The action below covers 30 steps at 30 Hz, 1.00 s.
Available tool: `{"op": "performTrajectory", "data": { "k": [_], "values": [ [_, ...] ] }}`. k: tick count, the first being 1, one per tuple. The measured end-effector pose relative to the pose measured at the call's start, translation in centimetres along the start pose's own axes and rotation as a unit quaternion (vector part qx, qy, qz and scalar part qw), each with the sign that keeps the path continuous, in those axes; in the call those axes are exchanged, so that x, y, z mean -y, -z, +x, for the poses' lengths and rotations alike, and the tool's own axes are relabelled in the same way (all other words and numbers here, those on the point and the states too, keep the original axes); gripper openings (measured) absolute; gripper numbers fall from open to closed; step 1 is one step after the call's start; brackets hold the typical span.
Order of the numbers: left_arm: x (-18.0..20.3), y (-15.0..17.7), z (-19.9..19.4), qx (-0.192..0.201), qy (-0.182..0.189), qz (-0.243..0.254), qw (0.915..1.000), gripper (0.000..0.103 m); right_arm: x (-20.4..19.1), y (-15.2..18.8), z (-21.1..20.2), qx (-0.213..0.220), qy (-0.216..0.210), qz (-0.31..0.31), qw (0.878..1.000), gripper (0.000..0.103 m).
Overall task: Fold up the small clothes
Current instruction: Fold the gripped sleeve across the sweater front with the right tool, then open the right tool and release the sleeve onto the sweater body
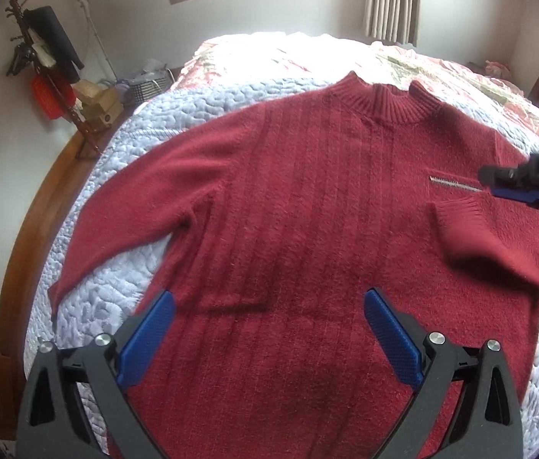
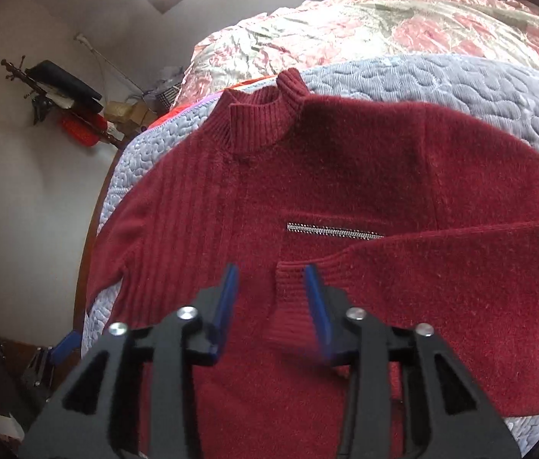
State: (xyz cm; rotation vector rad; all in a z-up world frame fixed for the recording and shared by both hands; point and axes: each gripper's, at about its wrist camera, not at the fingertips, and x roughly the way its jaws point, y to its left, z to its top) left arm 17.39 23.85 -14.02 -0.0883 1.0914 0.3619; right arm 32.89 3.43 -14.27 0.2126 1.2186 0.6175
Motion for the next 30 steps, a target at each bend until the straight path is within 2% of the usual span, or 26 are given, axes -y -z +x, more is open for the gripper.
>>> {"op": "performTrajectory", "data": {
  "k": [3,6,10,13,16,19,21,22,25,26,27,30],
  "values": [
    [1.6,0.1,0.7,-0.014,0.026,0.009,0.9995,0.099,0.4,0.3,-3.6,0.037,0.012,-0.015,0.999,0.043],
    [4.5,-0.3,1.5,-0.03,0.066,0.019,0.9972,0.099,2.0,1.0,-7.2,0.057,0.056,-0.022,0.997,0.044],
    [9.1,-1.4,3.3,-0.057,0.112,0.023,0.9919,0.099,5.9,3.1,-9.9,0.058,0.117,-0.012,0.991,0.044],
    [12.0,-2.2,5.3,-0.078,0.127,0.011,0.9888,0.099,9.1,5.1,-10.8,0.053,0.134,0.01,0.99,0.044],
    [14.0,-3.0,7.6,-0.103,0.124,-0.006,0.9869,0.099,11.9,7.0,-11.7,0.053,0.137,0.037,0.988,0.044],
    [15.5,-3.4,8.8,-0.112,0.134,-0.018,0.9845,0.096,13.8,8.3,-11.8,0.052,0.144,0.055,0.987,0.044],
    [16.5,-3.6,9.1,-0.107,0.14,-0.015,0.9843,0.079,15.1,9.0,-11.8,0.048,0.15,0.066,0.985,0.044],
    [16.9,-3.7,9.0,-0.102,0.14,-0.01,0.9849,0.074,15.7,9.4,-11.7,0.046,0.152,0.073,0.985,0.044],
    [17.7,-3.9,8.2,-0.085,0.153,0.002,0.9845,0.04,16.8,10.1,-11.4,0.043,0.152,0.09,0.983,0.044],
    [17.8,-4.0,8.0,-0.085,0.17,0.0,0.9818,0.028,17.1,10.3,-11.2,0.043,0.153,0.095,0.983,0.044],
    [17.7,-4.1,7.7,-0.085,0.189,-0.008,0.9782,0.02,17.3,10.4,-11.1,0.041,0.152,0.098,0.983,0.044],
    [16.7,-4.6,6.1,-0.06,0.218,-0.024,0.9737,0.018,17.5,10.6,-10.6,0.039,0.153,0.102,0.982,0.044]
  ]
}}
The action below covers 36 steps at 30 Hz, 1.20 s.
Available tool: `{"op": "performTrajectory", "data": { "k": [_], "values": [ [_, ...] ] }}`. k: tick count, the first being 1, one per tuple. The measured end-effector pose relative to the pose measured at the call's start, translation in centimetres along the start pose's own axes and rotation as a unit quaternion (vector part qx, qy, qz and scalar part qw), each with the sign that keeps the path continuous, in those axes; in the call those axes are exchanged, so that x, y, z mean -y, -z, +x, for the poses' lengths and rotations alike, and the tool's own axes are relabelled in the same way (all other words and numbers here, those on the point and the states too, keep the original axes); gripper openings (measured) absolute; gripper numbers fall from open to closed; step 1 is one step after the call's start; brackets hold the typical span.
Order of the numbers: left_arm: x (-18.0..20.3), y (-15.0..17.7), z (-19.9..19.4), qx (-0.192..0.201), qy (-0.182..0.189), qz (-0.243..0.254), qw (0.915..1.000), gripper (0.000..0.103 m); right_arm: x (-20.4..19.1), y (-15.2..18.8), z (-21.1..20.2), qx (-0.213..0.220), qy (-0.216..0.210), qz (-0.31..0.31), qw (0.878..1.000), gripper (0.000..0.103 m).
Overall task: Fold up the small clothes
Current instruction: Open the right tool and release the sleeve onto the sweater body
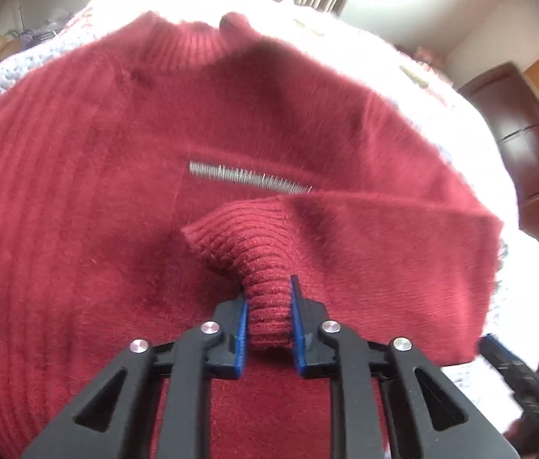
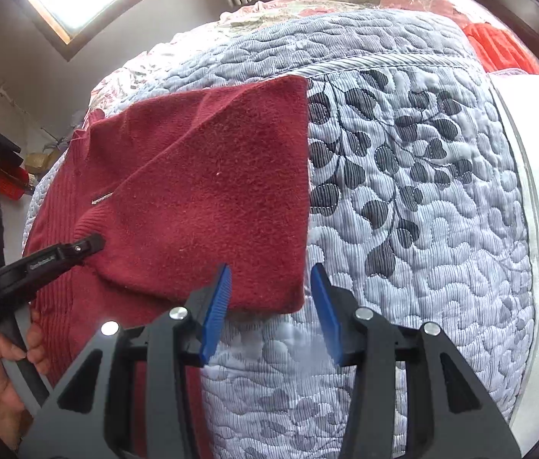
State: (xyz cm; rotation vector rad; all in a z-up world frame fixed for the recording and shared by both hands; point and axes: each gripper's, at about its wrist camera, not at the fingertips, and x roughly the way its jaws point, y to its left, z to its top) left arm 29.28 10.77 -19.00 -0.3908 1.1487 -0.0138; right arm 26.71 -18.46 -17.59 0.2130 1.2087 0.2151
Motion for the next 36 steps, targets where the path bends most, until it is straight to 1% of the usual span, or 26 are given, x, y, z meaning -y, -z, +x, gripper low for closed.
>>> {"op": "performTrajectory", "data": {
  "k": [2,5,6,8,10,12,14,15,16,17,19,20,21,22,23,24,25,27,28,29,30,31,32,33,34,36],
  "values": [
    [-0.4,-0.4,-2.2,0.033,0.012,0.002,0.9994,0.018,-0.4,-0.1,0.1,0.003,-0.005,-0.001,1.0,0.044],
    [-2.1,-1.4,-5.3,0.084,-0.001,0.002,0.9964,0.018,-1.1,-0.4,0.1,0.009,-0.015,-0.003,1.0,0.044],
    [-3.2,-1.8,-6.4,0.1,-0.011,0.001,0.995,0.018,-1.4,-0.6,0.2,0.009,-0.019,-0.003,1.0,0.044],
    [-5.4,-2.8,-8.0,0.121,-0.036,-0.002,0.9919,0.018,-1.9,-0.8,0.4,0.008,-0.031,-0.002,0.999,0.047],
    [-8.0,-4.0,-8.9,0.139,-0.074,-0.002,0.9875,0.018,-2.5,-1.0,0.7,0.007,-0.041,-0.005,0.999,0.05],
    [-10.5,-4.7,-9.4,0.145,-0.095,-0.012,0.9849,0.018,-3.5,-1.2,1.4,0.004,-0.049,-0.007,0.999,0.05],
    [-12.5,-5.2,-9.4,0.136,-0.106,-0.019,0.9849,0.018,-4.5,-1.6,2.3,-0.004,-0.062,-0.005,0.998,0.052],
    [-13.5,-5.0,-9.1,0.129,-0.107,-0.022,0.9857,0.018,-5.0,-1.9,2.8,-0.008,-0.067,-0.003,0.998,0.056],
    [-14.5,-4.7,-8.7,0.119,-0.108,-0.025,0.9866,0.018,-5.5,-2.1,3.5,-0.015,-0.071,0.0,0.997,0.063],
    [-14.6,-4.6,-7.9,0.113,-0.108,-0.026,0.9874,0.018,-5.9,-2.3,4.0,-0.022,-0.075,0.004,0.997,0.065],
    [-14.7,-4.2,-6.8,0.105,-0.106,-0.024,0.9885,0.019,-6.7,-2.7,5.4,-0.037,-0.085,0.01,0.996,0.064],
    [-14.7,-4.1,-6.1,0.101,-0.105,-0.023,0.9891,0.019,-7.0,-2.8,6.0,-0.043,-0.083,0.011,0.996,0.062],
    [-14.7,-3.9,-5.7,0.097,-0.103,-0.022,0.9897,0.021,-7.2,-2.9,6.6,-0.05,-0.079,0.01,0.996,0.048],
    [-14.7,-3.7,-5.5,0.097,-0.102,-0.02,0.9898,0.023,-7.3,-3.0,7.1,-0.06,-0.077,0.008,0.995,0.026],
    [-14.9,-3.8,-5.6,0.099,-0.109,-0.017,0.989,0.033,-7.3,-3.1,7.6,-0.069,-0.069,0.007,0.995,0.023],
    [-14.9,-3.6,-5.8,0.103,-0.125,-0.012,0.9867,0.042,-7.0,-3.2,7.6,-0.069,-0.063,0.01,0.996,0.02],
    [-15.5,-3.5,-6.2,0.111,-0.142,-0.012,0.9835,0.044,-6.6,-3.3,7.6,-0.07,-0.061,0.016,0.996,0.019],
    [-17.2,-3.5,-6.9,0.123,-0.168,-0.016,0.9779,0.057,-5.9,-3.3,7.6,-0.074,-0.061,0.025,0.995,0.02],
    [-18.3,-3.5,-7.4,0.127,-0.184,-0.021,0.9745,0.058,-5.9,-3.3,7.5,-0.077,-0.061,0.024,0.995,0.02],
    [-19.3,-3.6,-7.7,0.127,-0.192,-0.025,0.9727,0.058,-6.1,-3.4,7.4,-0.078,-0.056,0.02,0.995,0.022],
    [-20.4,-3.6,-8.1,0.126,-0.196,-0.031,0.9719,0.058,-6.3,-3.5,7.0,-0.075,-0.044,0.016,0.996,0.027],
    [-21.1,-3.6,-8.6,0.126,-0.197,-0.038,0.9716,0.058,-6.9,-3.8,6.4,-0.067,-0.028,0.01,0.997,0.033],
    [-21.4,-3.6,-9.0,0.129,-0.194,-0.044,0.9716,0.058,-7.4,-3.8,5.5,-0.05,-0.008,0.0,0.999,0.036],
    [-21.6,-3.6,-9.4,0.133,-0.186,-0.049,0.9722,0.058,-8.0,-3.8,4.6,-0.032,0.007,-0.01,0.999,0.036],
    [-21.4,-3.7,-9.6,0.136,-0.177,-0.049,0.9735,0.058,-8.7,-3.9,3.7,-0.014,0.012,-0.019,1.0,0.036],
    [-20.1,-3.9,-9.4,0.132,-0.159,-0.041,0.9776,0.059,-9.8,-4.0,2.7,0.004,0.0,-0.031,1.0,0.036]
  ]
}}
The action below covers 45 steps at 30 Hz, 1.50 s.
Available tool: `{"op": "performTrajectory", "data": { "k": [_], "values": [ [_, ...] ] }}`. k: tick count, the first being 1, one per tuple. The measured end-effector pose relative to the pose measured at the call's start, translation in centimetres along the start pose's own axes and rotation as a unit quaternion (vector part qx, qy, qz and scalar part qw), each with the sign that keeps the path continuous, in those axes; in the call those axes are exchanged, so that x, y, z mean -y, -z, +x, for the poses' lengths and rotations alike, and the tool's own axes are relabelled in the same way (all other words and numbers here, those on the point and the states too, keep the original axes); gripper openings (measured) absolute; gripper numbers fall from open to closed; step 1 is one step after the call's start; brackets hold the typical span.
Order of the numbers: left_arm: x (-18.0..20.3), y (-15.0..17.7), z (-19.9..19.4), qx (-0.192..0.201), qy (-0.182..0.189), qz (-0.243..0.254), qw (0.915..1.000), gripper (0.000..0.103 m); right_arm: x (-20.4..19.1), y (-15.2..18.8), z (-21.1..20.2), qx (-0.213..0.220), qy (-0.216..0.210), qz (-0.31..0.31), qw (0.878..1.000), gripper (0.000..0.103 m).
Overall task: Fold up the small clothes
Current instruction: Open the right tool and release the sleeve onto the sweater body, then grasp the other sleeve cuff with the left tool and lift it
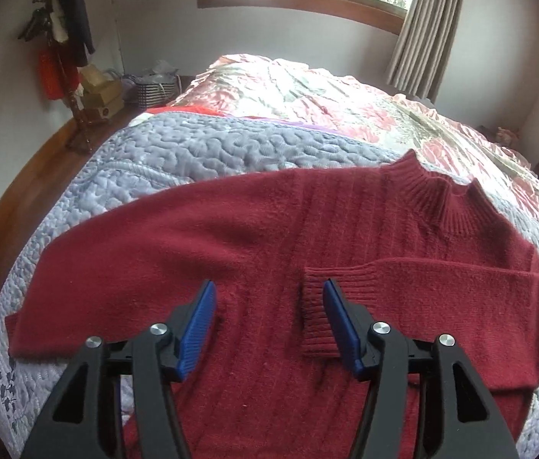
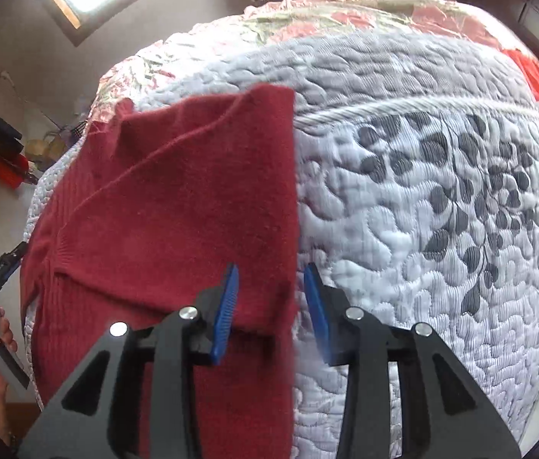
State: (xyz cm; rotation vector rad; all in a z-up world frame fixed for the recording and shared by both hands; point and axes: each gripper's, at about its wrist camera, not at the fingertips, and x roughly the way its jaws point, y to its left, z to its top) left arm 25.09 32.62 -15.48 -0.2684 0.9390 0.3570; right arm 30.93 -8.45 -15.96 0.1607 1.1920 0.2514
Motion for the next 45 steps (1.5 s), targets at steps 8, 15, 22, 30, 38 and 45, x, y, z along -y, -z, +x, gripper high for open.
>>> {"op": "performTrajectory", "data": {
  "k": [8,15,22,30,38,45],
  "values": [
    [5.4,2.1,5.3,-0.076,0.016,0.04,0.9962,0.06,-2.3,-0.4,4.4,-0.052,0.013,-0.016,0.998,0.034],
    [4.6,2.7,6.9,-0.105,0.028,0.025,0.9937,0.067,-4.0,-0.2,5.6,-0.06,0.029,-0.025,0.997,0.046],
    [-1.8,2.4,1.9,-0.079,0.011,0.001,0.9968,0.085,-10.5,-0.8,3.2,-0.04,0.013,-0.073,0.996,0.059],
    [-17.4,4.8,-1.2,-0.116,-0.036,-0.123,0.9849,0.086,-18.9,2.5,4.8,-0.057,-0.016,-0.125,0.99,0.063],
    [-32.8,9.2,-1.6,-0.138,-0.005,-0.328,0.9345,0.086,-26.4,4.0,7.7,-0.072,-0.013,-0.165,0.984,0.063],
    [-39.9,12.4,2.5,-0.16,0.046,-0.441,0.8819,0.084,-29.0,4.9,8.6,-0.073,0.007,-0.176,0.982,0.063]
  ]
}}
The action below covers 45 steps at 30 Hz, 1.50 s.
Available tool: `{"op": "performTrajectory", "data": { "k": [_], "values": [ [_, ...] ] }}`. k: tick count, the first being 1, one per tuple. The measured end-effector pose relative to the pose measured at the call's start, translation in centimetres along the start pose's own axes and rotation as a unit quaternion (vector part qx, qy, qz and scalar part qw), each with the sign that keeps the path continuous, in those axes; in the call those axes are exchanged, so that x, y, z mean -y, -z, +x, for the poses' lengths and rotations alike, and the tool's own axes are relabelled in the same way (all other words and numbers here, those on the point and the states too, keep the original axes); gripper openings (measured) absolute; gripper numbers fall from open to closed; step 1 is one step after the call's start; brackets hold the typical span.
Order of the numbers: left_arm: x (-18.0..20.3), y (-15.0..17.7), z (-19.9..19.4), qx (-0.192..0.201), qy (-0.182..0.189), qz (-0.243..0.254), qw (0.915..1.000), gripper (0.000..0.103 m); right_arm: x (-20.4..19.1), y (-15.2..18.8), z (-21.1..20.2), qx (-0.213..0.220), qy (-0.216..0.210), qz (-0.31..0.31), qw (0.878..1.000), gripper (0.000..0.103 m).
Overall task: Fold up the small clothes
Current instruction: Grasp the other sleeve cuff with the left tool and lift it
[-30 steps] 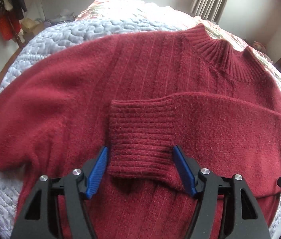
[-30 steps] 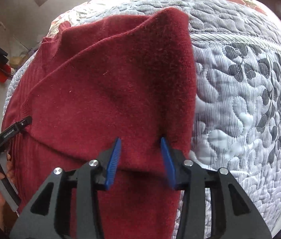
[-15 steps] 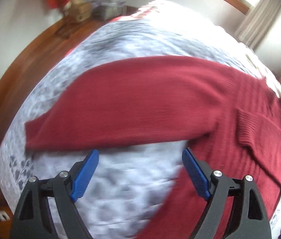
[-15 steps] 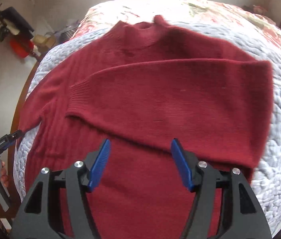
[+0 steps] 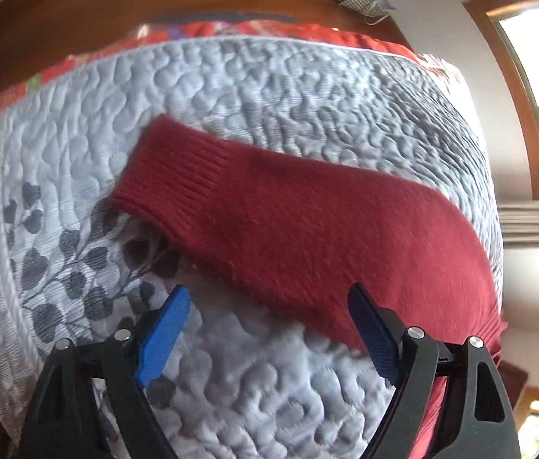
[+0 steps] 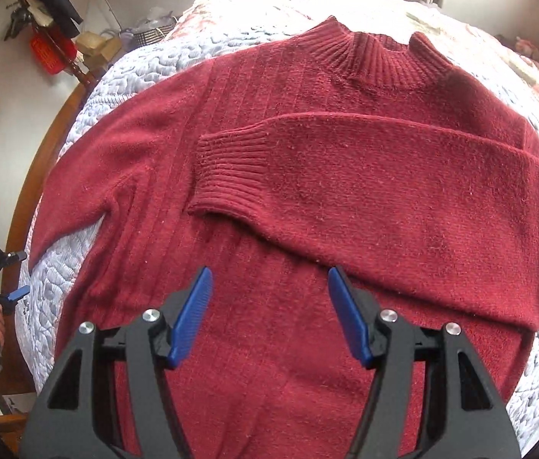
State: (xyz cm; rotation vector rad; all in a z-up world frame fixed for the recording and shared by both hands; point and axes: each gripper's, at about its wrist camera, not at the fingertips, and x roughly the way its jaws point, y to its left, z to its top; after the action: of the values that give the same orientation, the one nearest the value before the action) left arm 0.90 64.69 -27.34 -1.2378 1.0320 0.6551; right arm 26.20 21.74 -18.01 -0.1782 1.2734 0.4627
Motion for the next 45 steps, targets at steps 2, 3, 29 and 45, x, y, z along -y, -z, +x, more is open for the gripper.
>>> {"op": "performTrajectory", "data": {
  "k": [2,3,29,45],
  "values": [
    [-1.2,-0.7,0.9,-0.01,0.015,-0.023,0.9996,0.084,-0.3,0.0,0.1,0.0,0.009,-0.001,1.0,0.063],
    [-1.9,-1.0,1.3,-0.015,0.022,-0.038,0.9989,0.084,-0.5,0.0,0.2,0.0,0.012,-0.001,1.0,0.063],
    [-2.7,-4.8,-2.0,0.13,0.056,-0.03,0.9895,0.009,0.4,0.7,1.2,-0.014,0.044,0.017,0.999,0.063],
    [20.0,6.1,-5.2,0.173,0.135,0.269,0.9378,0.009,9.1,4.3,-1.3,-0.003,0.067,0.085,0.994,0.064]
  ]
}}
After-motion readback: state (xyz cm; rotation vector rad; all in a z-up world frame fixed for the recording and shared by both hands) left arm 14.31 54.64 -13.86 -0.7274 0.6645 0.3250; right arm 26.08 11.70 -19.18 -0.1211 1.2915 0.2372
